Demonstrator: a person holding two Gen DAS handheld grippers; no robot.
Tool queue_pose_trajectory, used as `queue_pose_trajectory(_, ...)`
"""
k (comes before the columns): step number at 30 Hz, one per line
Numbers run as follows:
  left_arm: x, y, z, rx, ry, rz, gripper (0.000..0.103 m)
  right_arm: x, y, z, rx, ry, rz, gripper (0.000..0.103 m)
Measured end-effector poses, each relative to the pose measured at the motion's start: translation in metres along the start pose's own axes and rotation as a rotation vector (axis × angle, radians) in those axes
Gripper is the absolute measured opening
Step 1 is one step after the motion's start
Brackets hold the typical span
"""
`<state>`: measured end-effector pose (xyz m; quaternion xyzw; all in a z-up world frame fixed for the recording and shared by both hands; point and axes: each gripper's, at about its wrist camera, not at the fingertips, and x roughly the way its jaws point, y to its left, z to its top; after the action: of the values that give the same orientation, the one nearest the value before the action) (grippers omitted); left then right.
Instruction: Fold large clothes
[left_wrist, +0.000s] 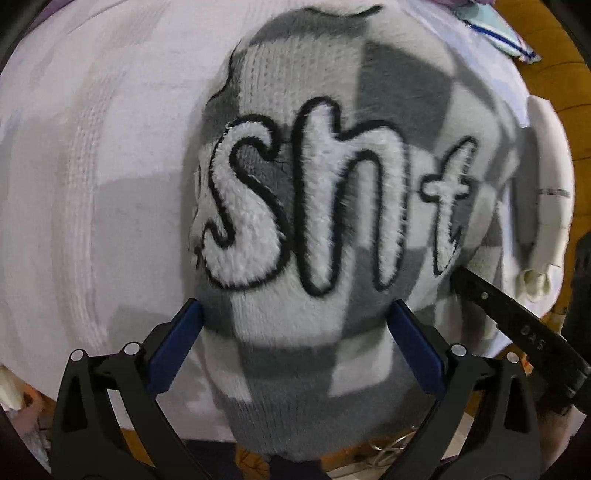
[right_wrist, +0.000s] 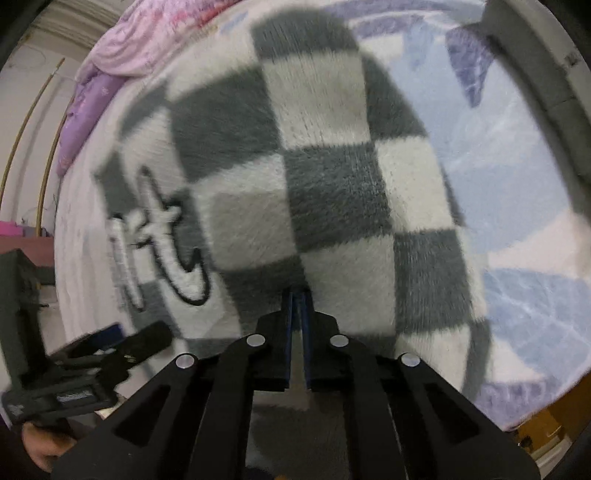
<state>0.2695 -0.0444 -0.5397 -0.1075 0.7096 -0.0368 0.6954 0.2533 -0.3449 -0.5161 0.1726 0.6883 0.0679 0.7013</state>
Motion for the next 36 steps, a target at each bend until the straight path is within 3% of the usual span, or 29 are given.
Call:
queue_pose_trajectory(9, 0.013, 0.007, 0.018, 0.003, 0.028, -0.058, 0.099, 0.0, -0.001, 0.009, 0.054, 0.017, 0.017, 0.001)
queue_pose_trajectory(13, -0.002, 0.02, -0.004, -0.023, 0.022, -0.119, 0.099, -0.022, 0.015, -0.017, 0.055, 0.012, 0.039, 0.007)
queue_pose_trajectory(17, 0.007, 0.027, -0.036, -0.037, 0.075, -0.143, 0.099, -0.008, 0.017, -0.048, 0.036, 0.046, 0.024, 0.005)
queue_pose_trajectory(22, 0.031, 0.034, -0.055, -0.091, 0.122, -0.174, 0.099, 0.015, 0.007, -0.042, 0.077, 0.045, 0.031, 0.0)
queue_pose_trajectory(26, 0.042, 0.042, -0.059, -0.112, 0.122, -0.225, 0.099, 0.008, 0.011, -0.04, 0.046, 0.037, 0.045, 0.001)
queue_pose_trajectory(30, 0.046, 0.042, -0.059, -0.105, 0.101, -0.23, 0.099, -0.025, -0.005, -0.053, 0.135, -0.052, 0.132, 0.016)
queue_pose_trajectory(33, 0.048, 0.041, -0.064, -0.109, 0.105, -0.219, 0.099, -0.05, -0.013, -0.069, 0.212, -0.147, 0.139, 0.038)
queue_pose_trajectory(35, 0.046, 0.042, -0.063, -0.106, 0.092, -0.223, 0.097, -0.066, -0.022, -0.083, 0.285, -0.226, 0.117, 0.06)
queue_pose_trajectory(36, 0.046, 0.039, -0.064, -0.094, 0.08, -0.23, 0.086, -0.069, -0.025, -0.09, 0.318, -0.249, 0.11, 0.063)
